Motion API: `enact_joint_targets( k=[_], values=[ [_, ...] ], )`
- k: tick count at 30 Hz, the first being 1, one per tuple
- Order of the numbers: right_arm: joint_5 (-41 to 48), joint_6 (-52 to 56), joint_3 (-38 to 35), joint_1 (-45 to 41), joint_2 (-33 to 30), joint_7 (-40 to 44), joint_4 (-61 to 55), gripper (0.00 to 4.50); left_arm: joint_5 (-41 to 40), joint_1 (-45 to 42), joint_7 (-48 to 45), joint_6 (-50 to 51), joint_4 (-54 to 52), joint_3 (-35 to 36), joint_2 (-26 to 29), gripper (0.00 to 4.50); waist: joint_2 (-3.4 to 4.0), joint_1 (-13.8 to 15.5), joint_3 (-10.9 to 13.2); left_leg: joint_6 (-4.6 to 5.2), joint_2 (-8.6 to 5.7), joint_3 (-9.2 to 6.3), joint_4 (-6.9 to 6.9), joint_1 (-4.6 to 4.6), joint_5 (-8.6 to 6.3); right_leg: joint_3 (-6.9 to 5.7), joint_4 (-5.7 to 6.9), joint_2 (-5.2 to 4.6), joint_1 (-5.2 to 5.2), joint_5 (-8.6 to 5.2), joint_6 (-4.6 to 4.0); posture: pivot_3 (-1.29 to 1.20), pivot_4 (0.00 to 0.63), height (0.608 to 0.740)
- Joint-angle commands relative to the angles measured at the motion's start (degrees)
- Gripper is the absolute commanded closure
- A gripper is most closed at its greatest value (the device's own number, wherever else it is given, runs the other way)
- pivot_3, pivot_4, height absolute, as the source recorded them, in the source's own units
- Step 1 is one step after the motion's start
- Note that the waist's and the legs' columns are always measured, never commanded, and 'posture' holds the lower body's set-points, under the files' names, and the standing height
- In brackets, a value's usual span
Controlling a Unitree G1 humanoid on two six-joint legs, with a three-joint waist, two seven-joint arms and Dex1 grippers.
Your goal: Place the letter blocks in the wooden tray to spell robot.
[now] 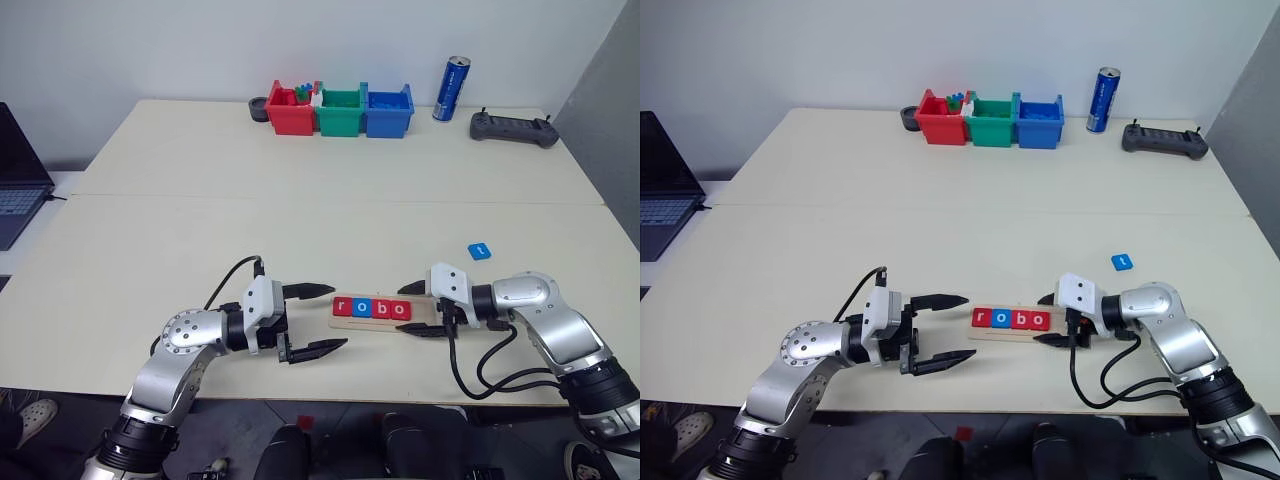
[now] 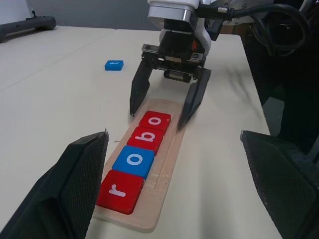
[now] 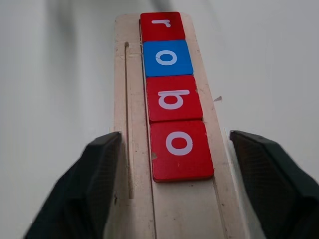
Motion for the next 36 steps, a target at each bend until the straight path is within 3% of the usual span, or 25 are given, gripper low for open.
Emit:
enact_joint_targets(
  k=[1, 11, 21, 29, 32, 36],
  values=[
    [0.45, -0.64, -0.95, -1.45, -0.24, 0.37, -1.03, 0.04, -0.35, -0.13, -0.18, -0.36, -1.92, 0.21, 0.2, 0.0, 0.0, 0.0, 0.0, 0.0, 0.0, 0.0, 0.0, 0.0, 0.0, 0.0, 0.0, 0.0, 0.0, 0.0, 0.0, 0.0, 0.15, 0.74],
    [2.38, 1.45, -2.69, -1.26, -1.53, 0.94, -3.17, 0.04, -0.28, -0.53, -0.34, -0.4, -1.64, 0.01, 0.07, 0.0, 0.0, 0.01, 0.0, 0.0, 0.0, -0.01, 0.0, 0.0, 0.0, -0.01, 0.0, 0.0, 0.0, 0.0, 0.0, 0.0, 0.15, 0.74],
    [11.74, 11.85, -16.4, 2.96, -11.83, 0.81, -12.43, 0.04, -0.16, -0.37, -0.47, -1.16, -0.81, -0.04, -0.29, 0.0, 0.0, 0.35, 0.0, 0.01, 0.0, -0.01, -0.01, -0.03, 0.0, -0.02, -0.01, 0.0, -0.01, 0.0, 0.0, 0.0, 0.15, 0.74],
    [8.58, 24.45, -27.76, 12.5, -5.69, -22.14, -17.13, 0.04, 0.07, -1.99, -0.88, -1.72, 1.16, -0.14, -1.08, 0.0, -0.01, 0.95, 0.0, 0.0, -0.01, 0.01, 0.0, -0.06, 0.0, 0.01, -0.01, 0.0, -0.01, 0.0, 0.0, 0.0, 0.15, 0.74],
    [5.71, 27.79, -29.57, 15.37, 0.0, -32.43, -19.76, 0.04, 0.16, -2.48, -0.95, -1.82, 1.62, -0.2, -1.29, 0.0, 0.02, 0.91, -0.01, 0.0, -0.01, 0.04, -0.01, -0.05, 0.0, 0.04, 0.04, 0.01, -0.05, 0.0, 0.0, 0.0, 0.15, 0.74],
    [3.36, 29.73, -29.21, 15.96, 4.46, -39.91, -21.54, 0.04, 0.41, -3.78, -0.69, -1.87, 2.52, -0.2, -2.06, 0.0, 0.03, 0.9, -0.02, 0.0, -0.01, 0.06, -0.01, -0.06, 0.0, 0.06, 0.04, 0.01, -0.07, 0.0, 0.0, 0.0, 0.15, 0.74]
  ],
)
